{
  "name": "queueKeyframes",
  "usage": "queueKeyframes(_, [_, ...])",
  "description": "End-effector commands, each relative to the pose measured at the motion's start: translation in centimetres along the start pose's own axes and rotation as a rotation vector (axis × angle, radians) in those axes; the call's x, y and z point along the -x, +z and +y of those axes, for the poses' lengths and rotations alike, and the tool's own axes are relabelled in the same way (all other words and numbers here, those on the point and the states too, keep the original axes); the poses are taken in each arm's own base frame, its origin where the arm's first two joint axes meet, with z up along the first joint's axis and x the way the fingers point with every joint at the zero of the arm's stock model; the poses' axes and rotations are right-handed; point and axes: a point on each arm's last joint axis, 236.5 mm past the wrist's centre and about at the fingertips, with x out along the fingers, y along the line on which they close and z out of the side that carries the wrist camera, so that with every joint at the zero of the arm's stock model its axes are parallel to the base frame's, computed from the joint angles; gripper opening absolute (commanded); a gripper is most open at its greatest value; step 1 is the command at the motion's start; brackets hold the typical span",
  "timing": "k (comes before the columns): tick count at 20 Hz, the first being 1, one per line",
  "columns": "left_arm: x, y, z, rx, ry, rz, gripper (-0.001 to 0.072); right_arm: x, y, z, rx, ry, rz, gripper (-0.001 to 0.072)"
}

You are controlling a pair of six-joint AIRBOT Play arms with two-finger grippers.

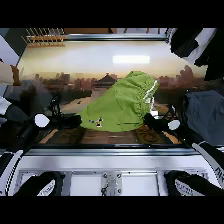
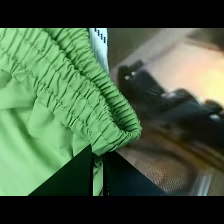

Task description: Fold the clothes and pants, and hang the long-sleeved shirts on hangers.

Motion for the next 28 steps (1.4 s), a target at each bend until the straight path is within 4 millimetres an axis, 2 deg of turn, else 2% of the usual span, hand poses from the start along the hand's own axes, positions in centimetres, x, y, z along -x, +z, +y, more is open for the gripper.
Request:
queueKeyframes(1, [0.0,0.1,0.0,-0.001,-0.001,-0.004,0.0005,-0.4,0.6,0.7,0.135,0.006,-0.01,0.003])
queueKeyframes(3, [0.6,1.0,-0.2,0.001,-0.005,-0.024,0.0005,0.7,1.8,3.0,0.228,0.05,-0.044,0.0029])
queueKeyframes(5, [3.4,5.0,-1.2,-0.004,-0.021,-0.115,0.0005,3.7,4.0,7.3,0.363,0.117,-0.1,0.0028])
queueKeyframes(6, [6.3,8.0,-2.3,-0.022,-0.038,-0.2,0.0005,6.1,5.2,9.8,0.441,0.148,-0.13,0.0028])
queueKeyframes(7, [10.0,11.0,-3.7,-0.048,-0.06,-0.301,0.0005,9.3,6.3,12.8,0.532,0.18,-0.165,0.0028])
queueKeyframes(8, [14.8,13.9,-5.9,-0.089,-0.088,-0.421,0.0005,13.0,7.1,15.9,0.609,0.217,-0.203,0.0028])
queueKeyframes(10, [25.6,17.1,-11.1,-0.192,-0.151,-0.661,0.0005,22.0,7.4,22.2,0.725,0.324,-0.298,0.0028])
queueKeyframes(11, [30.9,17.4,-13.8,-0.25,-0.187,-0.775,0.0005,27.0,6.9,24.9,0.758,0.39,-0.344,0.0028])
queueKeyframes(12, [36.2,16.9,-16.7,-0.312,-0.228,-0.886,0.0005,31.3,6.3,26.9,0.773,0.448,-0.389,0.0028])
queueKeyframes(14, [44.8,14.3,-21.2,-0.419,-0.312,-1.054,0.0005,39.4,4.6,29.5,0.805,0.555,-0.485,0.0028])
queueKeyframes(15, [48.2,12.4,-23.0,-0.465,-0.355,-1.119,0.0005,42.9,3.7,30.1,0.809,0.6,-0.532,0.0028])
queueKeyframes(17, [53.0,9.1,-25.0,-0.529,-0.42,-1.212,0.0005,48.0,1.8,30.4,0.794,0.682,-0.594,0.0028])
queueKeyframes(18, [54.9,7.6,-25.6,-0.553,-0.447,-1.248,0.0005,49.6,0.9,30.2,0.78,0.714,-0.606,0.0028])
queueKeyframes(20, [57.5,5.7,-26.4,-0.585,-0.484,-1.297,0.0005,51.6,-0.7,29.4,0.744,0.75,-0.604,0.0028])
queueKeyframes(22, [59.3,4.4,-26.8,-0.604,-0.499,-1.334,0.0005,52.1,-1.9,28.6,0.698,0.761,-0.562,0.0028])
queueKeyframes(23, [59.3,4.6,-26.8,-0.605,-0.498,-1.335,0.0005,51.7,-2.4,28.1,0.662,0.754,-0.518,0.0028])
queueKeyframes(24, [59.0,5.1,-26.9,-0.603,-0.493,-1.326,0.0005,51.0,-2.7,27.7,0.632,0.739,-0.473,0.0028])
queueKeyframes(25, [57.8,6.4,-26.7,-0.595,-0.465,-1.301,0.0005,49.2,-3.0,27.1,0.589,0.698,-0.393,0.0028])
queueKeyframes(27, [54.5,10.3,-26.1,-0.553,-0.407,-1.231,0.0005,45.7,-3.1,26.0,0.543,0.605,-0.261,0.0028])
queueKeyframes(28, [52.2,12.8,-25.9,-0.533,-0.385,-1.187,0.0005,43.5,-2.9,25.6,0.528,0.56,-0.199,0.0028])
